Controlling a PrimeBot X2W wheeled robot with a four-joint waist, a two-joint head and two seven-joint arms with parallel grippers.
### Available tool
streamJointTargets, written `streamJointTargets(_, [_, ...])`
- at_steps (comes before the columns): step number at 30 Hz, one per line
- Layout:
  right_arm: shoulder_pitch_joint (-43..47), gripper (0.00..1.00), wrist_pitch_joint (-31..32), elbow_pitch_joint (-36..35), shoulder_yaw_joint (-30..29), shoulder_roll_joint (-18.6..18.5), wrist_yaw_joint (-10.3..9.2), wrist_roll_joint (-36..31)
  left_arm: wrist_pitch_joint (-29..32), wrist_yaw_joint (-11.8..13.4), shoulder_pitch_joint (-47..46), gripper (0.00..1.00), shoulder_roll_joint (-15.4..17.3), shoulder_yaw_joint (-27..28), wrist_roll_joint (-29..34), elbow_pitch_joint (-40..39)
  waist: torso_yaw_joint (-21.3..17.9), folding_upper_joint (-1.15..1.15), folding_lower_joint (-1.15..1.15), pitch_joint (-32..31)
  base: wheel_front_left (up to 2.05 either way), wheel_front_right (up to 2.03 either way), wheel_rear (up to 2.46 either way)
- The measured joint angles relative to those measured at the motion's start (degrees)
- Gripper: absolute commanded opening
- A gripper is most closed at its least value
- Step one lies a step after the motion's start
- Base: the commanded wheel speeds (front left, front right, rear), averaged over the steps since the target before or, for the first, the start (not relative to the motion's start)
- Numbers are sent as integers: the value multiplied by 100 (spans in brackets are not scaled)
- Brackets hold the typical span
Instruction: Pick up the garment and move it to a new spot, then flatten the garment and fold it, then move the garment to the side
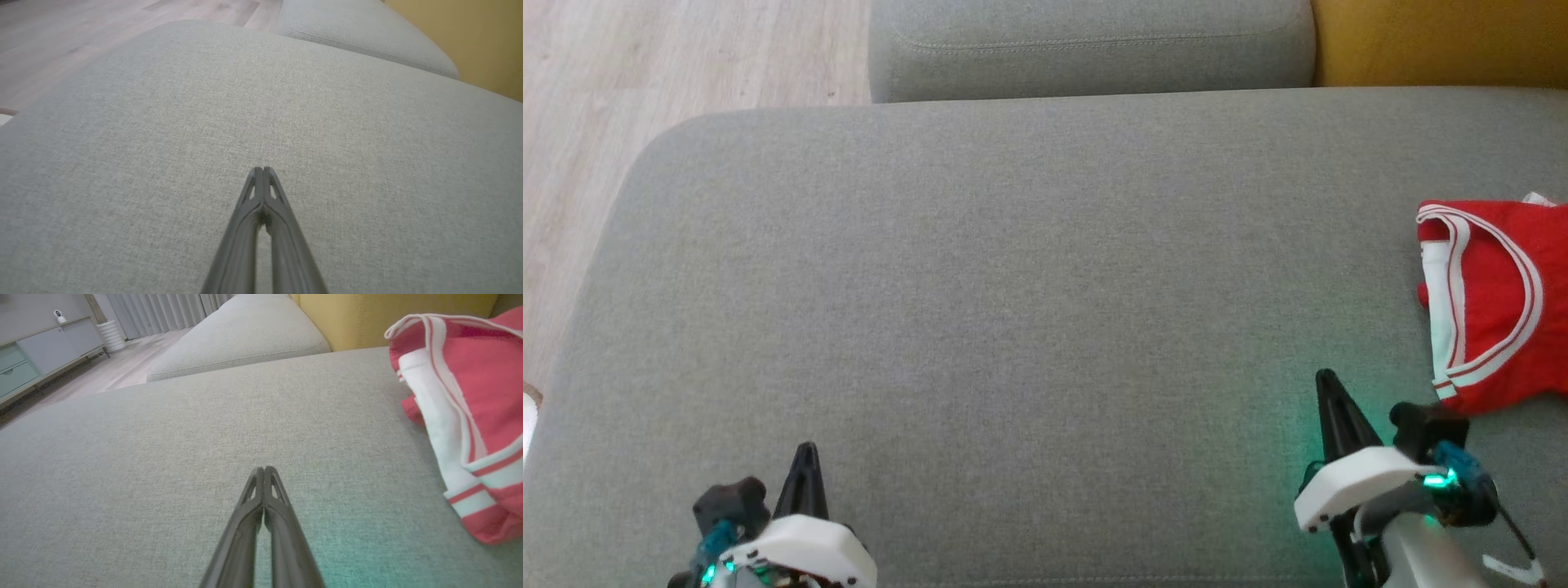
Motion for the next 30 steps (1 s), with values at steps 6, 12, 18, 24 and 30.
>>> streamJointTargets(6, [-37,0,81,-130,-26,0,0,414,100,-65,-25,0,-1,30,-374,-49,-4,0,0,-9,0,0,0])
streamJointTargets(12, [-33,0,188,-246,-62,0,0,828,200,-126,-29,0,-1,58,-737,-107,-8,0,0,-17,0,0,0])
streamJointTargets(18, [-16,0,268,-374,-122,0,0,1238,300,-191,-32,0,-1,132,-1114,-143,-12,0,0,-26,0,0,0])
streamJointTargets(24, [-8,0,358,-470,-156,0,0,1644,393,-245,-36,0,0,204,-1475,-185,-15,0,0,-35,0,0,0])
streamJointTargets(30, [-2,0,470,-588,-192,0,0,2048,497,-302,-62,0,0,231,-1851,-220,-20,0,0,-44,0,0,0])
